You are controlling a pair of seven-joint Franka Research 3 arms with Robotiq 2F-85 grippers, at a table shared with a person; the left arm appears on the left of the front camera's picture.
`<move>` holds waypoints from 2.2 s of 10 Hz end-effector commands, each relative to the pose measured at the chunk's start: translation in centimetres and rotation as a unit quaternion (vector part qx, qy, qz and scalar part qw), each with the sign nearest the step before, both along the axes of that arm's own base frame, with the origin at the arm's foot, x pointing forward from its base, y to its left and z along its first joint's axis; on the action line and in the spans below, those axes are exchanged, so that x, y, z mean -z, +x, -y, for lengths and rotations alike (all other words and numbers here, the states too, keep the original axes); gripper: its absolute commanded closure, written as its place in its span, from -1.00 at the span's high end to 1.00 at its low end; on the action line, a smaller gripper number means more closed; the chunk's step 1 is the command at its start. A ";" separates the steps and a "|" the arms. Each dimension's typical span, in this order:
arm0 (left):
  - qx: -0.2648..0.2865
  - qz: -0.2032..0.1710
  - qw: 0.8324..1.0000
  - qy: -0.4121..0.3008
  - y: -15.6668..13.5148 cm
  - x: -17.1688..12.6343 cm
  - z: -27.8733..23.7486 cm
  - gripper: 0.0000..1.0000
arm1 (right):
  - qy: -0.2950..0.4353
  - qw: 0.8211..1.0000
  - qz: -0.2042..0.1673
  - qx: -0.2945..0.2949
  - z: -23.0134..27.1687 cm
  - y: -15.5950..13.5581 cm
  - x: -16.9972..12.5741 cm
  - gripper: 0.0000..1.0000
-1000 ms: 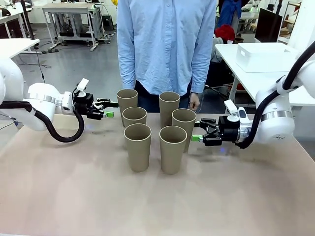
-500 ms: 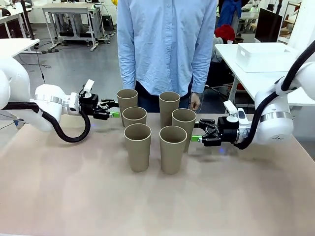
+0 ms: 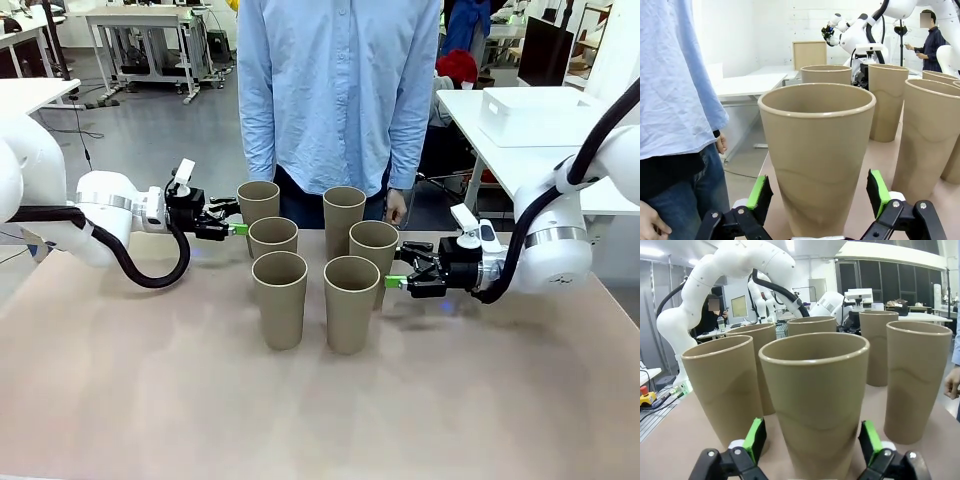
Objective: Stack the cups and store them in the basket.
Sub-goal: Pick up two Reusable plastic cups , one in each hand.
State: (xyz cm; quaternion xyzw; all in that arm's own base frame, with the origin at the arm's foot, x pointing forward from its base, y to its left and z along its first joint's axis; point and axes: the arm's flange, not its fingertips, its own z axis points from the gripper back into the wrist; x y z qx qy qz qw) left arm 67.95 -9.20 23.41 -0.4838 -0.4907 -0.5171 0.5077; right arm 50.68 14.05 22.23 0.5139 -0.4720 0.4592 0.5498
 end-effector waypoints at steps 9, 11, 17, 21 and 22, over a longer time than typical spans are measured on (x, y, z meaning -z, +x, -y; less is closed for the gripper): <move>-0.023 0.000 1.000 -0.020 0.6 0.3 4.1 1.00 | -0.021 1.000 -0.018 -0.008 -5.0 1.7 0.8 1.00; -0.021 -0.006 1.000 -0.013 0.6 0.5 4.8 1.00 | -0.016 0.999 -0.027 -0.011 -5.1 2.0 1.1 1.00; -0.011 -0.007 1.000 -0.021 0.9 0.3 5.6 1.00 | -0.001 0.999 -0.030 -0.018 -4.7 2.0 1.0 1.00; -0.006 0.006 1.000 -0.019 0.6 0.5 4.7 0.24 | 0.004 0.999 -0.031 -0.021 -4.3 2.0 1.3 0.20; -0.011 0.009 1.000 -0.016 0.5 0.5 4.3 0.50 | 0.008 0.999 -0.031 -0.015 -4.0 2.0 1.3 0.56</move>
